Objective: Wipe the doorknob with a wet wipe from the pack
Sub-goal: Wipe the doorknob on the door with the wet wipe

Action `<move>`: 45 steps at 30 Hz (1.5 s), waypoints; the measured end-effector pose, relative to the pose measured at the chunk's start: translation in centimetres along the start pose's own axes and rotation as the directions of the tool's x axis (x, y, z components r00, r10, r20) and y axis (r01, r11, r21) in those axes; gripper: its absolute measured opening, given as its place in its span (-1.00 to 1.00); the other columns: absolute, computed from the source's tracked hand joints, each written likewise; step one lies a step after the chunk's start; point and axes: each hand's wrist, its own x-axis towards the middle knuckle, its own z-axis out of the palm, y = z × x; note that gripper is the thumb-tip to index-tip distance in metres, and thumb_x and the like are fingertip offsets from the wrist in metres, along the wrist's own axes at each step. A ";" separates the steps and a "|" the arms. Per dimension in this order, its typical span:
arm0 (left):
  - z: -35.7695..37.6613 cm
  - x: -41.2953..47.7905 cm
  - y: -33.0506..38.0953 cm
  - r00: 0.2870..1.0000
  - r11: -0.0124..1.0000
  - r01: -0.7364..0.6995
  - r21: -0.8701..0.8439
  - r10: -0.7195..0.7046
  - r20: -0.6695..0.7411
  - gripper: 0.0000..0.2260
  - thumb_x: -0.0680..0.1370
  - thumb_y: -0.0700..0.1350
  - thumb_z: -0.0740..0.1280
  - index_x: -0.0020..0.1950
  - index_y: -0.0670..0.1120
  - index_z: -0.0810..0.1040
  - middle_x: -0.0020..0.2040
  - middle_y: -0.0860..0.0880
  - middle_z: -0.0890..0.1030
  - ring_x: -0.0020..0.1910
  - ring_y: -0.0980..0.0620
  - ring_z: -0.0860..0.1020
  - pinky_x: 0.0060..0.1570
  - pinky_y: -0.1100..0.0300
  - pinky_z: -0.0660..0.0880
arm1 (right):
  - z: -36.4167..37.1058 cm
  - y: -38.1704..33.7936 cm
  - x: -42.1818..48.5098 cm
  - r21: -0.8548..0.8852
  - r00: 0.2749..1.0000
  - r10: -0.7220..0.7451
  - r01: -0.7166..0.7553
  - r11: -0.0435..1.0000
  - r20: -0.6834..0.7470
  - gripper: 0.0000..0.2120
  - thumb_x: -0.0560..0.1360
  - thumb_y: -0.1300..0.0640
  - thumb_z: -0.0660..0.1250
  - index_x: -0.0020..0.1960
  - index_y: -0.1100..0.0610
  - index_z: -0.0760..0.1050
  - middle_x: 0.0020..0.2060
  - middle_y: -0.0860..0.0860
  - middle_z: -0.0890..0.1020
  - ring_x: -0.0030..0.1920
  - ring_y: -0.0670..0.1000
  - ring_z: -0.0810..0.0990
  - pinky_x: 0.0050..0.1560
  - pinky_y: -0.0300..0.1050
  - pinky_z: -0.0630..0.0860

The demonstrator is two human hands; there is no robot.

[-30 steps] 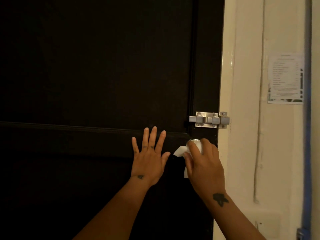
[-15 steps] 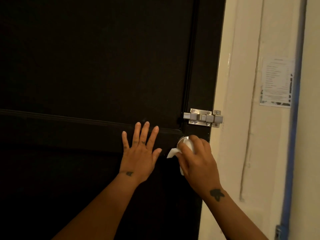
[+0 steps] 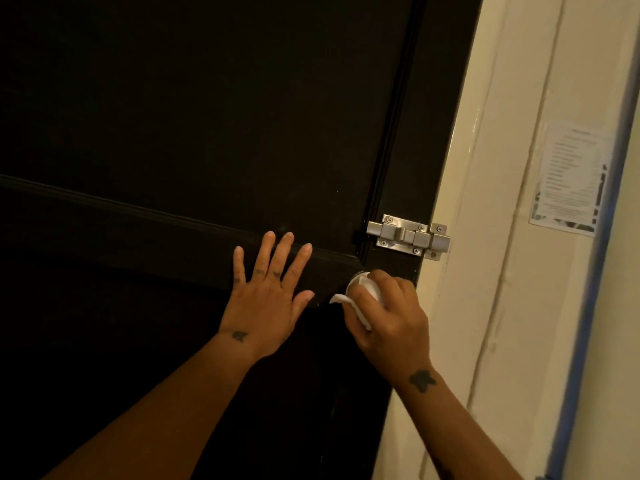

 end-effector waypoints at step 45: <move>-1.1 0.6 0.3 0.980 0.999 0.038 -0.007 -0.036 0.197 -0.40 0.50 0.22 -0.22 0.08 0.16 -0.75 0.32 0.01 -0.53 0.16 0.00 -0.68 0.22 -0.19 -0.47 | 0.6 -2.7 -2.3 -0.075 0.979 0.203 -0.202 0.976 0.000 -0.53 0.41 -0.09 0.28 0.22 0.15 0.41 0.23 0.25 0.47 0.23 0.35 0.40 0.10 0.21 0.45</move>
